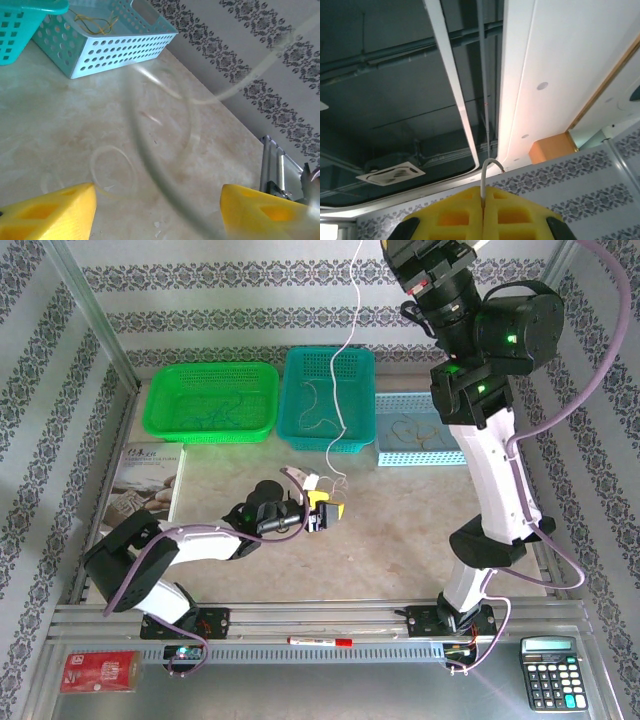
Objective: Untangle the cables
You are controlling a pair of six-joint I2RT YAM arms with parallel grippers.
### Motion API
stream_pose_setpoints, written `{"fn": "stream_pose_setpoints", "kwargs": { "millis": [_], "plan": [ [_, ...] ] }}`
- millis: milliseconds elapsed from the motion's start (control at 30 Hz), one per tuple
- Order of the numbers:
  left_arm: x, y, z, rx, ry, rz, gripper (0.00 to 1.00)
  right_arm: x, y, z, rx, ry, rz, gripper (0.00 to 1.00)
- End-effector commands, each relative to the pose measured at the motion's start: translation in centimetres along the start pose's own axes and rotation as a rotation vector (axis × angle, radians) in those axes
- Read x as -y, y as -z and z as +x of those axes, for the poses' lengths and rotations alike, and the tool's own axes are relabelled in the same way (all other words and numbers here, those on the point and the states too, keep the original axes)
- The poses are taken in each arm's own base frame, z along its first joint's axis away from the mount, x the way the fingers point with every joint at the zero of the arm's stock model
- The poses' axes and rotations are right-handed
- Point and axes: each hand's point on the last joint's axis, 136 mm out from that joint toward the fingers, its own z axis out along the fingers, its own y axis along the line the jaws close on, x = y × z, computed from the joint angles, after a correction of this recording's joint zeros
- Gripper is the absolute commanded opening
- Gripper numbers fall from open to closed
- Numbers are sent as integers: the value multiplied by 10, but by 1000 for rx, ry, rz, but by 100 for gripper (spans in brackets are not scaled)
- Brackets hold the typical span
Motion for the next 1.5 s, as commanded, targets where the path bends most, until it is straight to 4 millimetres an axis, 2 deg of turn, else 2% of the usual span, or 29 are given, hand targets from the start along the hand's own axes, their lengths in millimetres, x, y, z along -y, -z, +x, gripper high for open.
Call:
{"fn": "stream_pose_setpoints", "kwargs": {
  "millis": [0, 133, 300, 333, 700, 800, 867, 1067, 1100, 1200, 1300, 1467],
  "plan": [
    [13, -12, -13, 34, -51, 42, 66, -31, -2, 0, -8, 53, -78, 0],
    [15, -20, -10, 23, -45, 63, 53, -34, -2, 2, -19, 71, -72, 0],
    [6, -20, 6, 9, -9, 56, 3, -31, 0, -4, -9, 108, -47, 0],
    [3, -18, 10, 4, -1, 47, 0, -30, 1, -7, -4, 121, -41, 0],
    [-19, 3, 47, -18, 65, -16, 0, -3, 15, -40, 58, 187, 62, 0],
    [-20, 4, 51, -22, 87, -13, 10, 1, 15, -39, 54, 175, 65, 0],
    [-17, 3, 53, -27, 93, 7, 0, 5, 15, -37, 50, 170, 67, 0],
    [-23, 2, 62, -36, 131, 0, 0, 12, 17, -45, 68, 190, 92, 0],
    [-24, 3, 65, -40, 139, -4, 3, 14, 17, -47, 74, 193, 98, 0],
    [-27, 5, 71, -42, 161, -4, 6, 19, 22, -61, 103, 226, 123, 0],
    [-30, 8, 75, -33, 174, -9, 2, 24, 30, -81, 152, 273, 162, 0],
    [-32, 13, 76, -26, 177, -23, 4, 27, 42, -114, 225, 322, 192, 0]
  ]
}}
